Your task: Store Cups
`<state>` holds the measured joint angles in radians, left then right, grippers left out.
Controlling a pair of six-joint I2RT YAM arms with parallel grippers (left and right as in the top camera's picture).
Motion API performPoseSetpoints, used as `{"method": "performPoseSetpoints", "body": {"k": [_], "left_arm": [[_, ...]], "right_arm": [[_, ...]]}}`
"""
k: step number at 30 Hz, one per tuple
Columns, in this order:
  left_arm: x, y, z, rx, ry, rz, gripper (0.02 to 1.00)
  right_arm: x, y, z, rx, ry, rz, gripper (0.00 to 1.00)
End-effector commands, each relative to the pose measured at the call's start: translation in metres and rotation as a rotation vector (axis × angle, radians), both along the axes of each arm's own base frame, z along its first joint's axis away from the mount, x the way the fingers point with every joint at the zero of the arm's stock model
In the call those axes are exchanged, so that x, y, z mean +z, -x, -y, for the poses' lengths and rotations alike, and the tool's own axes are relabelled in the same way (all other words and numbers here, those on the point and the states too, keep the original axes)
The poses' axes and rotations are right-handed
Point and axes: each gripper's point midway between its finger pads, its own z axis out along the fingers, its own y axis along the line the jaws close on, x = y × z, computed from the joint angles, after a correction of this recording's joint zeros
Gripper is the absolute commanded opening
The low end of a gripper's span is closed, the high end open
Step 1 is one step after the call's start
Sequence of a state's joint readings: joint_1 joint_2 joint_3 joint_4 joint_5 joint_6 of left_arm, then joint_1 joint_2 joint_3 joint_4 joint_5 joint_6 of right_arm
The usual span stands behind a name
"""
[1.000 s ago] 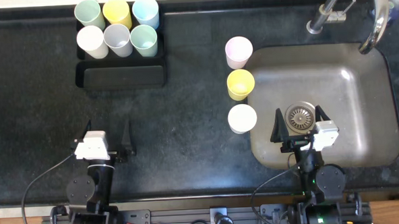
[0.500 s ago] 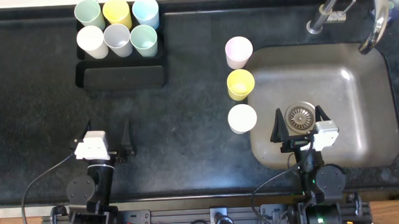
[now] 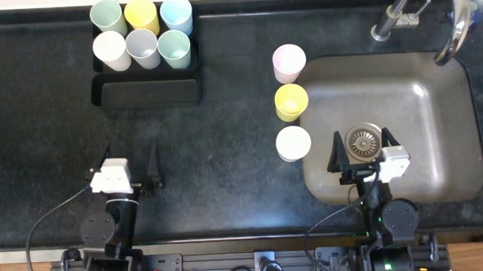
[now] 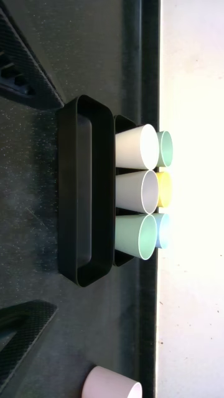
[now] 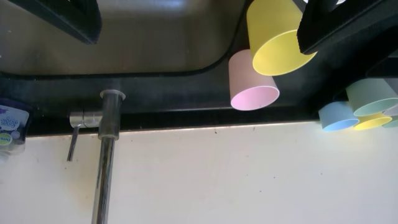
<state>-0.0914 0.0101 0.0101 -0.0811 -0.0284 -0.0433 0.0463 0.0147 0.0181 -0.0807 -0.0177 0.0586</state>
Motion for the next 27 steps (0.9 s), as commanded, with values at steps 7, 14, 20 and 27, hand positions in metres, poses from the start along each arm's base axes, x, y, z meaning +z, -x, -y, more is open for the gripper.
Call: {"method": "performPoseSetpoints", "body": {"k": [7,14,20,27], "left_arm": [[0.000,0.000,-0.002,0.007,-0.021,0.006,0.998],[0.022,-0.004,0.008,-0.038,0.117,-0.044,0.998],[0.124,-0.069,0.052,-0.226,0.305,-0.181,0.998],[0.222,-0.230,0.163,-0.536,0.350,-0.392,0.998]], "right_arm": [[-0.003,0.000,0.002,-0.010,0.003,0.001,0.998],[-0.003,0.000,0.002,-0.010,0.003,0.001,0.998],[-0.003,0.000,0.002,-0.010,0.002,0.001,0.998],[-0.003,0.000,0.002,-0.010,0.002,0.001,0.996]]}}
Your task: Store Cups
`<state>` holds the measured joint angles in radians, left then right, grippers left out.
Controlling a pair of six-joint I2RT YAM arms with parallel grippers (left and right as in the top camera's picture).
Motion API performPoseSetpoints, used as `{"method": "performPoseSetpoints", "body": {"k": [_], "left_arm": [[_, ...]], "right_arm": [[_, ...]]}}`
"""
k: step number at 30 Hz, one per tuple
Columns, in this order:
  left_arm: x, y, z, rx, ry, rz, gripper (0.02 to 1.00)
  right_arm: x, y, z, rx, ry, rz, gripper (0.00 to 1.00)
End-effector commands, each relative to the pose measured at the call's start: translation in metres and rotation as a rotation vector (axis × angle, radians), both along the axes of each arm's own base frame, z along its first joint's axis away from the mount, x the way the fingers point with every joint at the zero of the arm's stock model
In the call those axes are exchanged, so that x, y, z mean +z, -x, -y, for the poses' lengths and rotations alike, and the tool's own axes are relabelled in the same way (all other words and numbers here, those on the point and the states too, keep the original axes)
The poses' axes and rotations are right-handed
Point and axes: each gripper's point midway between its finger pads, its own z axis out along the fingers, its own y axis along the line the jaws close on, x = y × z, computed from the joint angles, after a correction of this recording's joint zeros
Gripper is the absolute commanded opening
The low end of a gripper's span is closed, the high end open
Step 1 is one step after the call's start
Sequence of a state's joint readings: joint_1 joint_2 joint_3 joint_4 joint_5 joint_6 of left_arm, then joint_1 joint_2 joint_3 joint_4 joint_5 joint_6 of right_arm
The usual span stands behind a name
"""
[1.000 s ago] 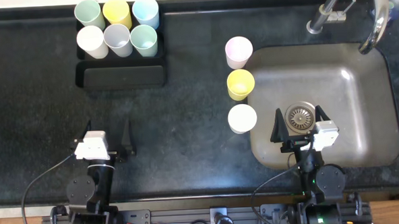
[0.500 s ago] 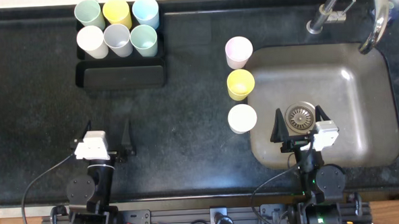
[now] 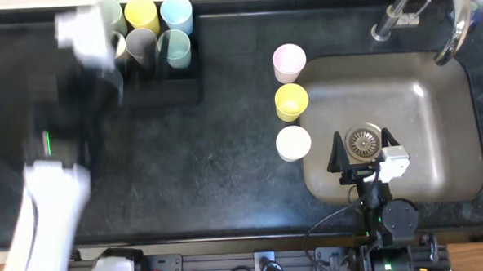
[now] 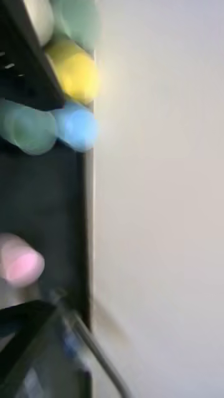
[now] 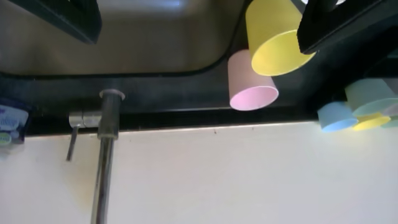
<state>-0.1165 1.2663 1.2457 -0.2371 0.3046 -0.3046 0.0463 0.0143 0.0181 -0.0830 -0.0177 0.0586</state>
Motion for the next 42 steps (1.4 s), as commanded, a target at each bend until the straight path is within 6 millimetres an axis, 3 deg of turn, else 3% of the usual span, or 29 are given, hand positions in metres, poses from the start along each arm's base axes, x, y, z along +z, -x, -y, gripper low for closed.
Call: {"method": "performPoseSetpoints", "body": {"k": [1,2,3,4,6,9,12,18,21,24,34,35,36,37,38,40,42], "left_arm": [[0.010,-0.090,0.114,-0.286,0.057,-0.209,0.998],[0.003,-0.099,0.132,-0.310,0.047,-0.249,0.998],[-0.017,-0.111,0.159,-0.317,0.015,-0.318,0.998],[-0.030,-0.115,0.168,-0.305,-0.008,-0.353,0.998],[-0.067,-0.117,0.178,-0.235,-0.050,-0.467,0.998],[-0.119,-0.103,0.189,-0.166,-0.112,-0.628,0.998],[-0.153,-0.087,0.199,-0.113,-0.181,-0.724,0.998],[-0.192,-0.090,0.217,-0.016,-0.214,-0.753,0.998],[-0.222,-0.081,0.215,0.009,-0.225,-0.849,0.998],[-0.239,-0.073,0.210,0.029,-0.250,-0.913,0.998],[-0.265,-0.066,0.214,0.009,-0.262,-0.976,0.998],[-0.265,-0.066,0.214,0.009,-0.263,-0.975,0.928],[-0.265,-0.067,0.214,0.010,-0.263,-0.974,0.715],[-0.265,-0.067,0.214,0.013,-0.265,-0.971,0.364],[-0.265,-0.068,0.214,0.015,-0.266,-0.967,0.145],[-0.264,-0.069,0.214,0.016,-0.265,-0.963,0.036],[-0.263,-0.071,0.215,0.015,-0.260,-0.956,0.036]], "right_arm": [[-0.003,0.000,0.002,-0.010,0.003,0.003,0.996],[-0.003,0.000,0.002,-0.010,0.003,0.003,0.996],[-0.003,0.000,0.002,-0.010,0.003,0.003,0.998],[-0.003,0.000,0.002,-0.010,0.002,0.002,0.998],[-0.003,0.000,0.002,-0.010,0.003,0.003,0.998],[-0.003,0.000,0.002,-0.010,0.003,0.003,0.998],[-0.003,0.000,0.002,-0.010,0.003,0.003,0.998],[-0.003,0.000,0.002,-0.010,0.002,0.002,0.998],[-0.003,0.000,0.002,-0.010,0.003,0.003,0.998],[-0.003,0.000,0.002,-0.010,0.003,0.003,0.998],[-0.003,0.000,0.002,-0.010,0.003,0.003,0.996],[-0.003,0.000,0.002,-0.010,0.003,0.003,0.998],[-0.003,0.000,0.002,-0.010,0.003,0.003,0.998],[-0.003,0.000,0.002,-0.010,0.003,0.003,0.998],[-0.003,0.000,0.002,-0.010,0.002,0.002,0.998],[-0.003,0.000,0.002,-0.010,0.002,0.002,0.998],[-0.003,0.000,0.002,-0.010,0.003,0.002,0.996]]}}
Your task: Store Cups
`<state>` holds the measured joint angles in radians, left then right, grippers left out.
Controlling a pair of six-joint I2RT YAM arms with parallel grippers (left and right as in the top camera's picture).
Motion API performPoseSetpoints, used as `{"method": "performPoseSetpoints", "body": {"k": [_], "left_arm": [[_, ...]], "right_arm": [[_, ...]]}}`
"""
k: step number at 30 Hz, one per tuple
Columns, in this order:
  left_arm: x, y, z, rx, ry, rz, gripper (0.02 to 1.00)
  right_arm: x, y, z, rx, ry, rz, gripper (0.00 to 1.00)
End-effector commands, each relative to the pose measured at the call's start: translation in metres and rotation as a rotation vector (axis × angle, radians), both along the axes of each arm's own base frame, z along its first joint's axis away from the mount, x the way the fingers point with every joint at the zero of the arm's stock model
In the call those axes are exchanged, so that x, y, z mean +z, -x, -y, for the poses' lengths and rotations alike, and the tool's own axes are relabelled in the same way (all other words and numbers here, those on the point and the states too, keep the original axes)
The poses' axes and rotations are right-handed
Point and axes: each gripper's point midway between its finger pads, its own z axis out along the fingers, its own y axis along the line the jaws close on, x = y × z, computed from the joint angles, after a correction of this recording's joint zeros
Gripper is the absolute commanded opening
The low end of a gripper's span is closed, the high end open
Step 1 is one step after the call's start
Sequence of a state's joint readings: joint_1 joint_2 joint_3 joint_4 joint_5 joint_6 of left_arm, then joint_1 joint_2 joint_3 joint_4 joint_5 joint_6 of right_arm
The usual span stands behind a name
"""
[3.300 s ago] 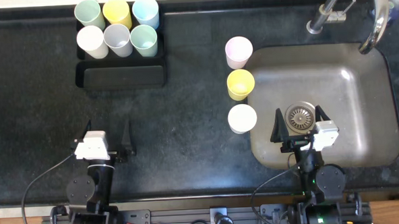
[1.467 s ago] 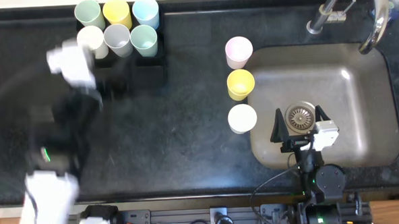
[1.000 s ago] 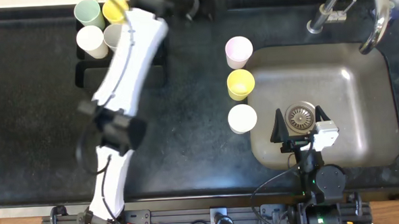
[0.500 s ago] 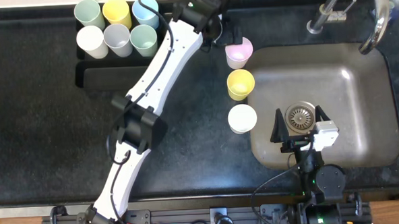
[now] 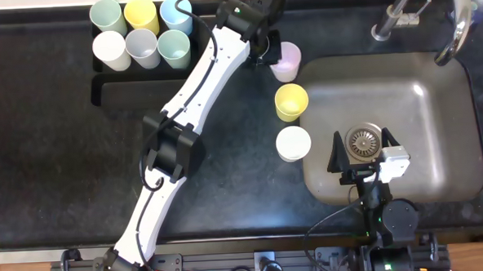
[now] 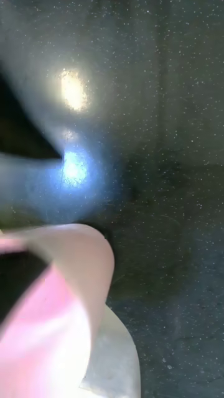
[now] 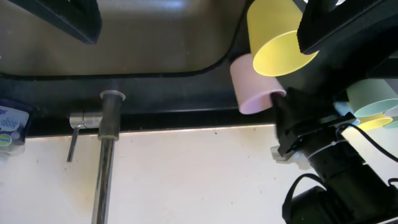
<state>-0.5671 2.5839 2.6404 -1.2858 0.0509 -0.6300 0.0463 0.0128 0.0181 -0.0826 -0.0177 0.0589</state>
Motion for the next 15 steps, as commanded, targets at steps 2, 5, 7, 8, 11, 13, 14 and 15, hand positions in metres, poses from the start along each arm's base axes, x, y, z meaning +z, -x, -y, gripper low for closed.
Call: {"method": "performPoseSetpoints", "body": {"k": [2,5,7,8,11,13,14,15], "left_arm": [[0.003,-0.007,0.003,0.009,0.015,0.027,0.036],[0.022,-0.008,0.000,0.016,0.026,0.054,0.036],[0.055,-0.011,-0.015,0.060,0.022,0.107,0.036],[0.069,-0.010,-0.025,0.091,0.013,0.127,0.036],[0.130,0.000,-0.071,0.230,-0.017,0.195,0.036],[0.168,0.012,-0.107,0.325,-0.034,0.239,0.038],[0.185,0.020,-0.126,0.371,-0.046,0.257,0.036],[0.203,0.029,-0.150,0.426,-0.060,0.281,0.036]], "right_arm": [[-0.003,0.000,0.002,-0.010,0.003,0.001,0.998],[-0.003,0.000,0.002,-0.010,0.003,0.001,0.996],[-0.003,0.000,0.002,-0.010,0.003,0.001,0.996],[-0.003,0.000,0.002,-0.009,0.003,0.000,0.998],[-0.003,0.000,0.002,-0.010,0.003,0.001,0.998],[-0.003,0.000,0.002,-0.010,0.003,0.001,0.996],[-0.003,0.000,0.002,-0.010,0.003,0.001,0.996],[-0.003,0.000,0.002,-0.010,0.003,0.001,0.998]]}}
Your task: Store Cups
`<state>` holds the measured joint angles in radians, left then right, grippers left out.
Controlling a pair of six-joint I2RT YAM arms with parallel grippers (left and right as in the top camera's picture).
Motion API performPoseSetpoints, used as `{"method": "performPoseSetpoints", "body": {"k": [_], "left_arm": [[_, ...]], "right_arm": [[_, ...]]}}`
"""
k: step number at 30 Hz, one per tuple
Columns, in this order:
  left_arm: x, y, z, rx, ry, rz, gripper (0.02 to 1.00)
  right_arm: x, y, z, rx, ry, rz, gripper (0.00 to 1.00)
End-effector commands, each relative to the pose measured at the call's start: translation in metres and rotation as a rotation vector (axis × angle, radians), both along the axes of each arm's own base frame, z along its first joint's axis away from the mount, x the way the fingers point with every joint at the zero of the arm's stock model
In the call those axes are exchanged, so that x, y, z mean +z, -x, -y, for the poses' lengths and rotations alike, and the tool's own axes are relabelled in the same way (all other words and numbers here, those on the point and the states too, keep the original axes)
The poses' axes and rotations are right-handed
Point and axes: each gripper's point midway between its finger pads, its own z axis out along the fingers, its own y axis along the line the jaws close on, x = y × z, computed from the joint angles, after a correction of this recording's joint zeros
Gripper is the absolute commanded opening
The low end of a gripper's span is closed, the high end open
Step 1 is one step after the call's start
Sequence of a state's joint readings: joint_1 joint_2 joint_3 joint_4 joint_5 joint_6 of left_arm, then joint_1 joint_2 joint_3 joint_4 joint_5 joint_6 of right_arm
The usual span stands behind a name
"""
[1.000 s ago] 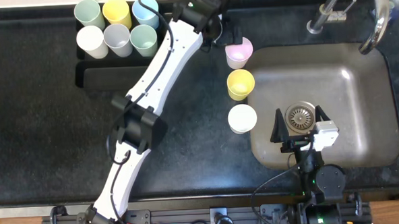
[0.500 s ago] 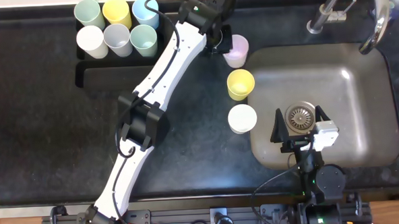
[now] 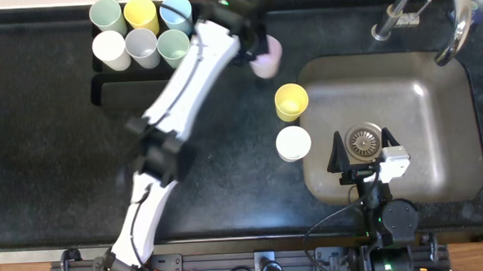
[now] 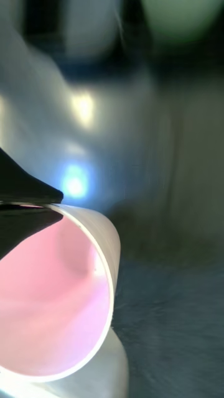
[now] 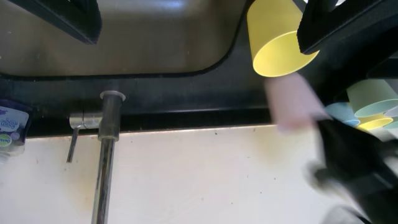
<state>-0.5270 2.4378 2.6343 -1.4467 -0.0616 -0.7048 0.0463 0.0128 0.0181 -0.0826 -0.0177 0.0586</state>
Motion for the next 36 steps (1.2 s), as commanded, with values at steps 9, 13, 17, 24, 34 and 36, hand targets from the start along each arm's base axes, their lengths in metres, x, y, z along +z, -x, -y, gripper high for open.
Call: {"method": "performPoseSetpoints", "body": {"k": [9,13,17,24,34,36], "left_arm": [[0.138,0.100,-0.274,0.739,-0.073,0.269,0.036],[0.097,0.115,-0.308,0.838,-0.045,0.219,0.036],[0.075,0.109,-0.325,0.887,-0.049,0.177,0.036],[0.026,0.084,-0.342,0.938,0.030,0.060,0.034],[-0.019,0.063,-0.345,0.943,0.065,-0.021,0.036],[-0.022,0.059,-0.345,0.943,0.066,-0.015,0.036]], "right_arm": [[-0.003,0.000,0.002,-0.010,0.003,0.000,0.998],[-0.003,0.000,0.002,-0.010,0.003,0.001,0.998],[-0.003,0.000,0.002,-0.010,0.003,0.001,0.998],[-0.003,0.000,0.002,-0.010,0.002,0.001,0.998],[-0.003,0.000,0.002,-0.010,0.003,0.001,0.998],[-0.003,0.000,0.002,-0.010,0.003,0.001,0.998]]}}
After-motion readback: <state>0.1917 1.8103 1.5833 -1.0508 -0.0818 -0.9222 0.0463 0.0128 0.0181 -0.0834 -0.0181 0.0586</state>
